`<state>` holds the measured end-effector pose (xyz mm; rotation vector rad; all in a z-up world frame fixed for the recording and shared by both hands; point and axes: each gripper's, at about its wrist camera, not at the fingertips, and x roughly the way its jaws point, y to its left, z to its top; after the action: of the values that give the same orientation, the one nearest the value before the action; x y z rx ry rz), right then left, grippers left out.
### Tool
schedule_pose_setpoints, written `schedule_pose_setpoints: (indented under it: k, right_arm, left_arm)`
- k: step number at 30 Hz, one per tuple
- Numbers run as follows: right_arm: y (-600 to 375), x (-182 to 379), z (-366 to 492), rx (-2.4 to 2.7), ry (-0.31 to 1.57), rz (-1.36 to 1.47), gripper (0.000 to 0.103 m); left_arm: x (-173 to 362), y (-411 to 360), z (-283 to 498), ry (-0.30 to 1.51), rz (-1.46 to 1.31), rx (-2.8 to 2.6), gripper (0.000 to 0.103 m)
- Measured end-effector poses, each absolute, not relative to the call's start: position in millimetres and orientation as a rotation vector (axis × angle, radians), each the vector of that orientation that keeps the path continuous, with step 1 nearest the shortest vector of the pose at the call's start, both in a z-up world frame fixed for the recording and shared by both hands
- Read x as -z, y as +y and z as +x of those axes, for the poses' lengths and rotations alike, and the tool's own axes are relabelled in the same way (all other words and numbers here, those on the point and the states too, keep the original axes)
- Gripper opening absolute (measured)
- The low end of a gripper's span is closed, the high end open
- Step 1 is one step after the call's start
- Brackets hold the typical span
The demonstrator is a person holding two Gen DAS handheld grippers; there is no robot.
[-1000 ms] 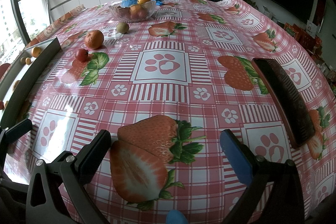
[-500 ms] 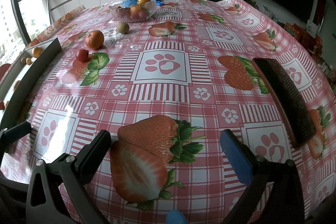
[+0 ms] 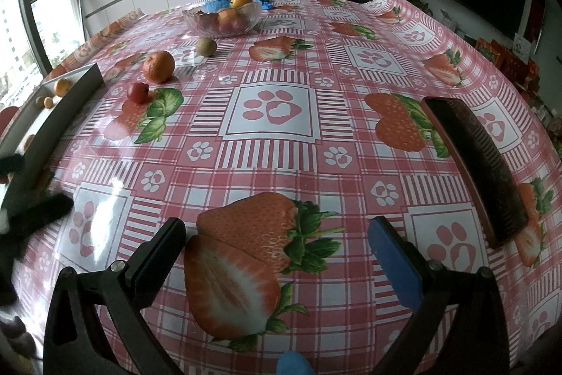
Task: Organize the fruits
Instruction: 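Grasp a red cherry tomato with the left tool while the right tool grasps a mandarin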
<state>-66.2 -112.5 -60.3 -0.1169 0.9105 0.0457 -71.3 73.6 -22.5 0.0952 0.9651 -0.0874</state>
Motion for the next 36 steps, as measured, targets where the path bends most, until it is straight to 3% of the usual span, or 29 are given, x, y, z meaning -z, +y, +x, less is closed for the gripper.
schedule_pose_setpoints:
  k: [6, 15, 18, 22, 26, 28, 30, 36]
  right_arm:
    - [-113, 60, -66, -0.046, 0.910, -0.117, 0.103]
    - [-113, 61, -66, -0.046, 0.910, -0.116, 0.103]
    - [-114, 61, -67, -0.047, 0.910, -0.117, 0.103]
    - [-112, 60, -66, -0.048, 0.915, -0.120, 0.103]
    - [-110, 59, -64, -0.053, 0.938, -0.127, 0.103]
    - [-109, 59, -60, -0.068, 0.975, -0.136, 0.103]
    - [-110, 58, -53, -0.090, 1.032, -0.147, 0.103]
    - [-118, 49, -23, -0.176, 1.173, -0.003, 0.103]
  left_arm:
    - [8, 78, -20, 0.962, 0.066, 0.050, 0.102]
    - [42, 67, 48, 1.035, 0.059, -0.003, 0.100]
    - [51, 72, 58, 1.067, 0.032, -0.015, 0.080]
    - [53, 82, 63, 1.072, -0.032, -0.005, 0.069]
    - [50, 79, 62, 1.052, -0.018, 0.026, 0.042]
    - [50, 81, 61, 1.040, -0.026, 0.030, 0.037]
    - [49, 85, 61, 1.030, -0.033, 0.023, 0.024]
    - [50, 104, 52, 1.017, -0.097, 0.064, 0.024]
